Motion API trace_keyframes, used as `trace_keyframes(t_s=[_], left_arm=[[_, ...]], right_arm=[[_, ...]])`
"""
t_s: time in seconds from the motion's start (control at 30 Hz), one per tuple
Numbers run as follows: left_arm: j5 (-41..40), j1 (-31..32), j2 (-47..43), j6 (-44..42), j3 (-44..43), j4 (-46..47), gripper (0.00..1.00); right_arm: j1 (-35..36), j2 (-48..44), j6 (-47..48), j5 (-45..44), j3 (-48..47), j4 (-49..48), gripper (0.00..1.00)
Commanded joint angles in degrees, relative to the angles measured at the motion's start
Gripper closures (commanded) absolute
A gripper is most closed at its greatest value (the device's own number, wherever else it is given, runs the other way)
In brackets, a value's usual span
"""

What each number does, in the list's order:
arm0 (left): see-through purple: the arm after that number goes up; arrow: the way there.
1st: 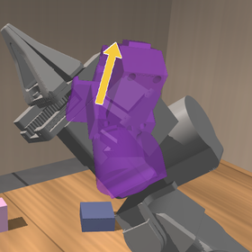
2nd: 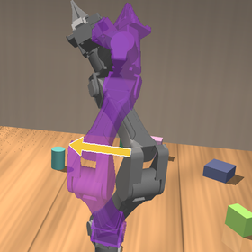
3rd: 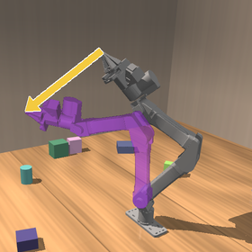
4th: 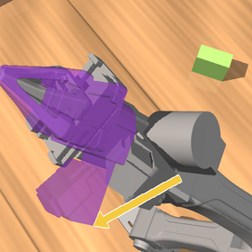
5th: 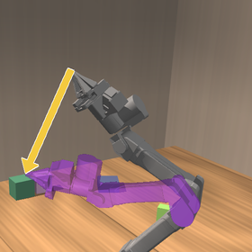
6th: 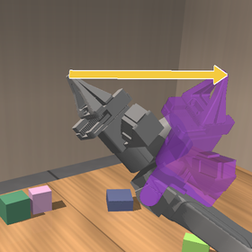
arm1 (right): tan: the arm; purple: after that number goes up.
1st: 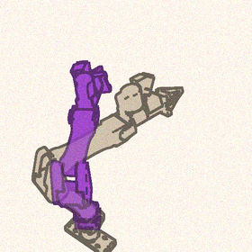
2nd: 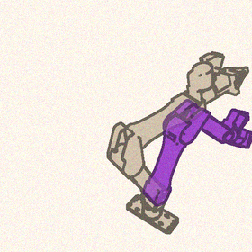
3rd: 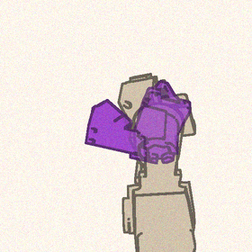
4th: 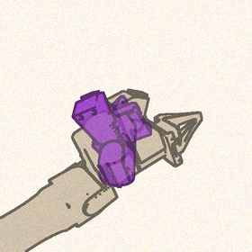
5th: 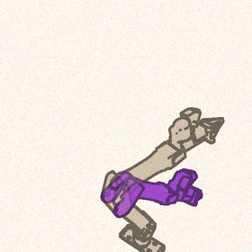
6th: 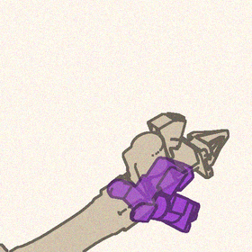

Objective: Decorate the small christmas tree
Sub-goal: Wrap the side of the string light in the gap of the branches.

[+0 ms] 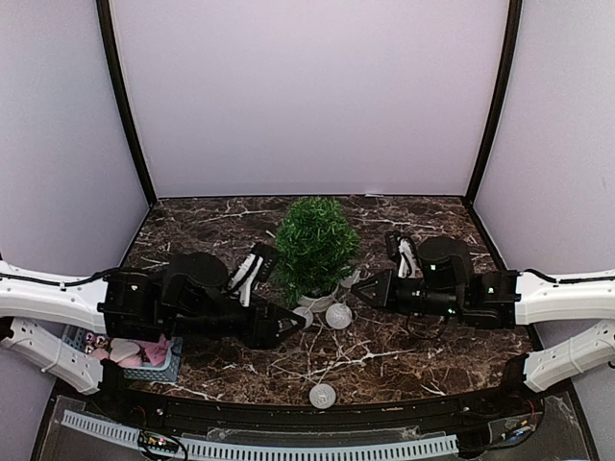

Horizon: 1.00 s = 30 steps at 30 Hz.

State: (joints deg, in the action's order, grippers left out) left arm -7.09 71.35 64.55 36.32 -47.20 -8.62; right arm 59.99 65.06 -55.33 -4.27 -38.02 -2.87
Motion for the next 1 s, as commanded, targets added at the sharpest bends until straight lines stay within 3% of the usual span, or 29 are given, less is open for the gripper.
trace_keyframes(t_s=[0.0,0.23,0.67,0.77,0.97], left_arm=[[-3.04,3.77,9.48,3.27,-1.71,25.33,0.44],[-5.3,6.33,24.23,6.67,-7.64,29.53,0.42],[-8.32,6.32,35.34,9.74,-14.69,24.72,0.38],[-10.35,6.34,36.59,10.54,-16.57,20.49,0.44],[-11.23,6.34,35.93,9.78,-14.63,23.18,0.76]], right_arm=[[-0.13,-0.21,-0.53,1.39,0.08,-4.35,1.0],[-0.14,-1.12,-3.37,4.71,-0.89,-4.94,1.0],[-0.14,-5.48,-3.46,6.76,-0.94,-4.2,1.0],[-0.21,-5.74,-3.59,6.65,-0.7,-4.45,1.0],[-0.18,-5.59,-4.16,6.56,0.12,-5.38,1.0]])
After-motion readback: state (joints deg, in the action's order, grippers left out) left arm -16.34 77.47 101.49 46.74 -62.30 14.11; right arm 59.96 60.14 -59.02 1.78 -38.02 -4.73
